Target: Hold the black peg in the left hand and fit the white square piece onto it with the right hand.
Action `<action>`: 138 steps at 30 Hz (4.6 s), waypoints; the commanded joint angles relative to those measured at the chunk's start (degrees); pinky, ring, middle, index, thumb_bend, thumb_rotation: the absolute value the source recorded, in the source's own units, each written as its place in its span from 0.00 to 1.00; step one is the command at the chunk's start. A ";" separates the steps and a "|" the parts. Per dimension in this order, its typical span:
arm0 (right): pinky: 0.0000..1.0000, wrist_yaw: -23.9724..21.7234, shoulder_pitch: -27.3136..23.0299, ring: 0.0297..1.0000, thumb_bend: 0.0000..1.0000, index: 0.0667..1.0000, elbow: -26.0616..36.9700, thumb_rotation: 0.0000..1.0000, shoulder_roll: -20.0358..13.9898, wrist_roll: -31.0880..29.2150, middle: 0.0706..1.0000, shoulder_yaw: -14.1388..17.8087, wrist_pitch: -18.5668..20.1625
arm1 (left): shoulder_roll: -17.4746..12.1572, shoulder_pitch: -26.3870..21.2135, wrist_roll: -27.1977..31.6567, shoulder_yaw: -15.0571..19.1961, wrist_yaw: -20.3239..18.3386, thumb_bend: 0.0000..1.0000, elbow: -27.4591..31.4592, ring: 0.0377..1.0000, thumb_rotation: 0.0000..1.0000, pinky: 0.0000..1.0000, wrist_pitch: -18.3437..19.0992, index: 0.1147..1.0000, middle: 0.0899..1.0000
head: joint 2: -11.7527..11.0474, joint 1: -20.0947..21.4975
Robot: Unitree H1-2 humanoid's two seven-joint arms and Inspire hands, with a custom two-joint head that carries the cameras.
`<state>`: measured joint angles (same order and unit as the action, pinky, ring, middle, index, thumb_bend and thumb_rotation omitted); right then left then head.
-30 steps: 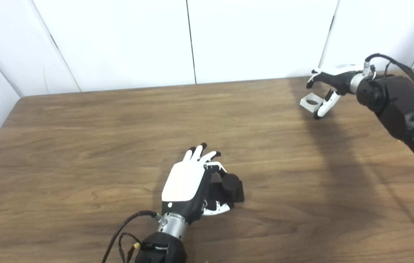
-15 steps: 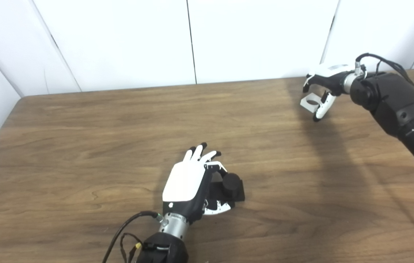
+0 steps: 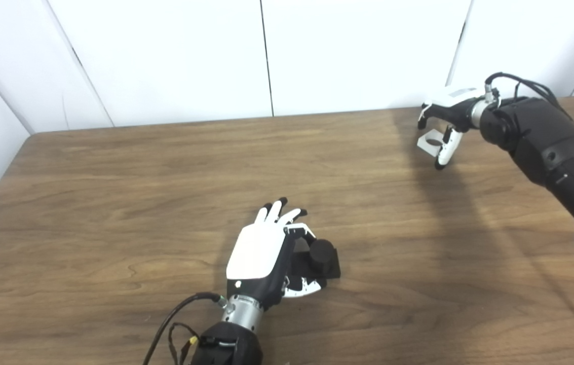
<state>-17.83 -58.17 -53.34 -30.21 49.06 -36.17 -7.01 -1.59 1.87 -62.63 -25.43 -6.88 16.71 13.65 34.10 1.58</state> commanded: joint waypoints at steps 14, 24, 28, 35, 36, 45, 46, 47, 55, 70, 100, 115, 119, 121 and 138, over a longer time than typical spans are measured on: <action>1.00 2.27 -3.75 1.00 0.76 0.64 -1.27 0.20 -0.65 0.81 0.95 -0.49 -1.96 | -0.58 0.18 -0.95 0.38 -0.54 0.52 -1.48 1.00 0.07 1.00 0.94 0.42 0.87 | -0.02 0.46; 1.00 2.82 -3.03 1.00 0.52 0.46 -0.90 0.15 -1.53 0.22 0.94 0.16 -3.12 | -0.57 0.38 -1.42 0.22 -1.29 0.52 -0.78 1.00 0.07 1.00 1.32 0.42 0.88 | 0.08 0.82; 1.00 2.64 -2.92 1.00 0.52 0.46 -0.76 0.15 -1.80 -0.01 0.94 0.39 -3.52 | -0.51 0.31 -1.28 0.25 -1.14 0.52 -0.79 1.00 0.07 1.00 1.24 0.42 0.88 | 0.10 0.76; 1.00 2.73 -2.75 1.00 0.52 0.46 -0.59 0.15 -2.07 -0.16 0.94 0.39 -3.98 | -0.65 0.22 -1.47 0.32 -0.93 0.52 -1.09 1.00 0.07 1.00 1.21 0.42 0.88 | 0.10 0.76; 1.00 2.73 -2.74 1.00 0.52 0.46 -0.64 0.15 -2.06 -0.16 0.94 0.37 -4.00 | -0.65 0.20 -1.53 0.32 -1.00 0.52 -1.08 1.00 0.07 1.00 1.28 0.42 0.88 | 0.17 0.77; 1.00 2.66 -2.52 1.00 0.52 0.46 -0.70 0.15 -1.91 -0.38 0.94 0.50 -3.91 | -0.75 -0.04 -1.13 0.67 -0.83 0.52 -1.07 1.00 0.07 1.00 1.07 0.42 0.87 | 0.05 0.93; 1.00 2.79 -2.58 1.00 0.52 0.46 -0.82 0.15 -1.87 -0.22 0.94 0.36 -3.98 | -0.74 -0.07 -1.22 0.66 -0.90 0.52 -1.05 1.00 0.07 1.00 1.10 0.42 0.88 | 0.05 0.93; 1.00 3.00 -2.64 1.00 0.52 0.46 -1.08 0.15 -1.83 -0.17 0.94 0.30 -4.13 | -0.68 -0.13 -1.30 0.62 -0.93 0.52 -1.11 1.00 0.07 1.00 1.14 0.42 0.88 | 0.13 0.93; 1.00 3.12 -2.78 1.00 0.52 0.46 -1.21 0.15 -1.80 -0.82 0.94 0.77 -4.20 | -0.21 -0.34 -1.29 0.48 -0.52 0.52 -1.62 1.00 0.07 1.00 1.20 0.42 0.87 | -0.09 0.75; 1.00 2.36 -3.68 1.00 0.89 0.67 -1.65 0.29 -1.49 -1.53 0.94 1.47 -3.46 | 0.01 -0.90 -1.10 0.56 0.10 0.52 -2.96 1.00 0.07 1.00 1.22 0.42 0.87 | -0.57 0.50; 0.99 -2.11 -3.87 1.00 1.00 0.75 1.02 0.42 -2.17 -7.34 0.96 7.75 -0.23 | -0.04 -1.08 -1.20 0.54 0.97 0.52 -3.95 1.00 0.07 1.00 1.56 0.43 0.88 | -1.45 0.88; 0.96 -4.83 -2.83 1.00 1.00 0.75 5.00 0.49 -2.43 -4.91 0.95 7.78 9.55 | -0.22 -0.92 -1.21 0.65 0.90 0.52 -3.79 1.00 0.07 1.00 1.64 0.43 0.88 | -1.29 1.40; 0.97 -6.65 -3.01 1.00 1.00 0.76 5.43 0.50 -2.07 -2.97 0.97 6.66 13.94 | -0.20 -0.84 -1.09 0.80 1.03 0.52 -3.60 1.00 0.07 1.00 1.67 0.43 0.88 | -1.14 1.61; 0.97 -7.41 -2.99 1.00 0.99 0.74 5.75 0.52 -2.03 -2.36 0.96 6.19 15.21 | -0.16 -0.82 -1.27 0.81 0.70 0.52 -3.48 1.00 0.07 1.00 1.93 0.43 0.88 | -1.14 1.61; 0.98 -9.38 -0.97 1.00 0.95 0.65 9.92 0.44 -1.04 -1.84 0.92 6.63 25.26 | -0.33 -0.86 -1.68 0.78 0.78 0.52 -3.21 1.00 0.07 1.00 2.41 0.43 0.88 | -0.98 1.79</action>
<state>-27.64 -56.41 -45.44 -30.69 46.79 -30.44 15.92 -0.88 0.70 -62.66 -25.01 -5.12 14.73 14.74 33.05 3.34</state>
